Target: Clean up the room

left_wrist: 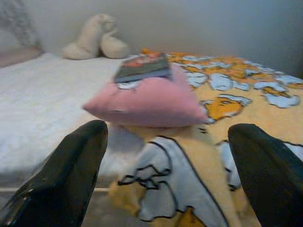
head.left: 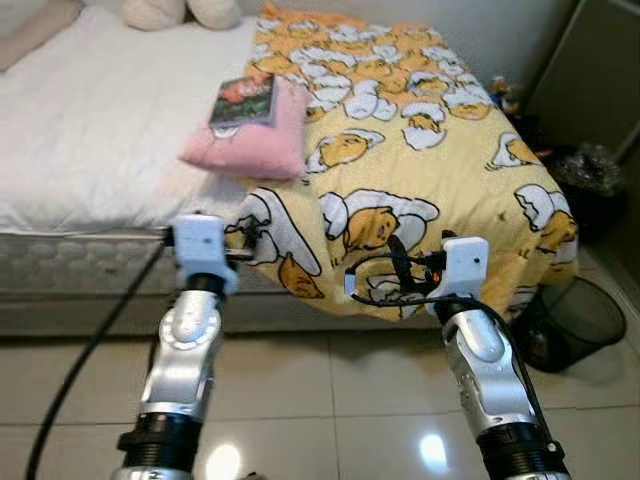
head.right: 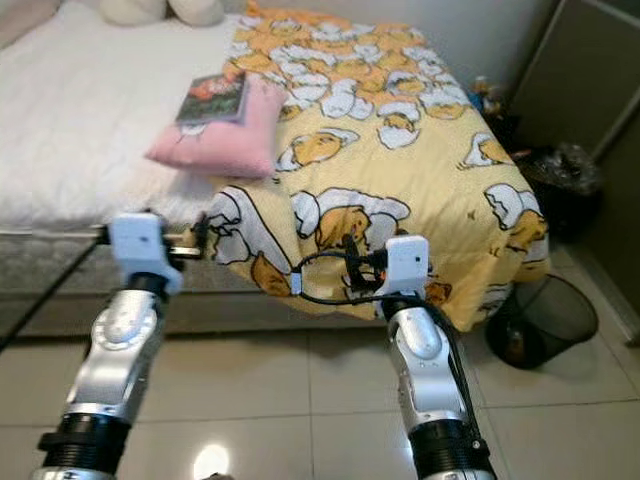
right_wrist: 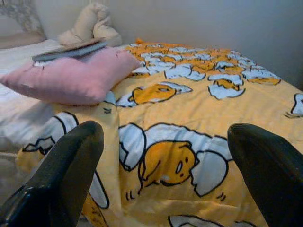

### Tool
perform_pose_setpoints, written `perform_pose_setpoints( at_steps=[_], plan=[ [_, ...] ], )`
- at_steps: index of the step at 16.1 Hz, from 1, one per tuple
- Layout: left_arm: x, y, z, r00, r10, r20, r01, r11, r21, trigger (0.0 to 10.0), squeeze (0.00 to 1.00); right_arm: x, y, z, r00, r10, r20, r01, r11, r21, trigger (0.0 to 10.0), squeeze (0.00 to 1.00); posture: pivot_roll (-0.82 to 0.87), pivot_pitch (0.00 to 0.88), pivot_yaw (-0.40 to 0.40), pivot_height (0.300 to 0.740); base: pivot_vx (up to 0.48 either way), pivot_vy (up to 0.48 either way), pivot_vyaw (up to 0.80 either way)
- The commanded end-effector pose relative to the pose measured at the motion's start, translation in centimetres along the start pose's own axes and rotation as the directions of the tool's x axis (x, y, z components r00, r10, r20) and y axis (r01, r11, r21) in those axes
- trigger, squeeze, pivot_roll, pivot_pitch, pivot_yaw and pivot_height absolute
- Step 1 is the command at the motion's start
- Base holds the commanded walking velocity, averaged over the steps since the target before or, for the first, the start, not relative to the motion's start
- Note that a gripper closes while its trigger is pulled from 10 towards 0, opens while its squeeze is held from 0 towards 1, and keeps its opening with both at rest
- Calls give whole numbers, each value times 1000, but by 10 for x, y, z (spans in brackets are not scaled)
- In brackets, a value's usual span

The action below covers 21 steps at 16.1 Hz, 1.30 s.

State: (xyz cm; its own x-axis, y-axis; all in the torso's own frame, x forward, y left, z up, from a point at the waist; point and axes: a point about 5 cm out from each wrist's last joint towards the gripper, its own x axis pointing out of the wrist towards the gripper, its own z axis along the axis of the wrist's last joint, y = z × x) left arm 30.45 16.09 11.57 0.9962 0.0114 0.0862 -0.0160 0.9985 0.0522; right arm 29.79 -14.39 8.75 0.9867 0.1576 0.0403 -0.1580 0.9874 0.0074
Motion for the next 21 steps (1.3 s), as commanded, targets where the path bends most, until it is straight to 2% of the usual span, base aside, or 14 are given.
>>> perform_pose_setpoints(
  at_steps=[1,5,10,17,21],
  plan=[
    [7,-9,6,1000,-14,22,14,1000,-7,10000,0,3,-3,7,1000,-3,26,3,1000,0,10000,0,19,0,-13,740,480,0,0],
    [3,-15,1,999,-37,2,37,999,1,10000,0,2,-3,2,1000,-1,-3,1,1000,-7,10000,0,20,0,-16,740,480,0,506],
    [5,-15,1,999,-41,1,41,999,8,10000,0,1,-3,-1,1000,1,-13,-1,1000,-6,10000,0,23,0,-14,740,480,0,483],
    [9,-21,5,997,-71,24,70,997,28,10000,0,4,-5,1,1000,-8,-8,8,1000,-10,10000,0,17,0,-12,740,480,0,0],
    [13,-25,13,991,-115,64,110,990,87,10000,0,4,-7,1,1000,-18,-7,18,1000,-19,10000,0,15,0,-10,740,480,0,0]
  ],
)
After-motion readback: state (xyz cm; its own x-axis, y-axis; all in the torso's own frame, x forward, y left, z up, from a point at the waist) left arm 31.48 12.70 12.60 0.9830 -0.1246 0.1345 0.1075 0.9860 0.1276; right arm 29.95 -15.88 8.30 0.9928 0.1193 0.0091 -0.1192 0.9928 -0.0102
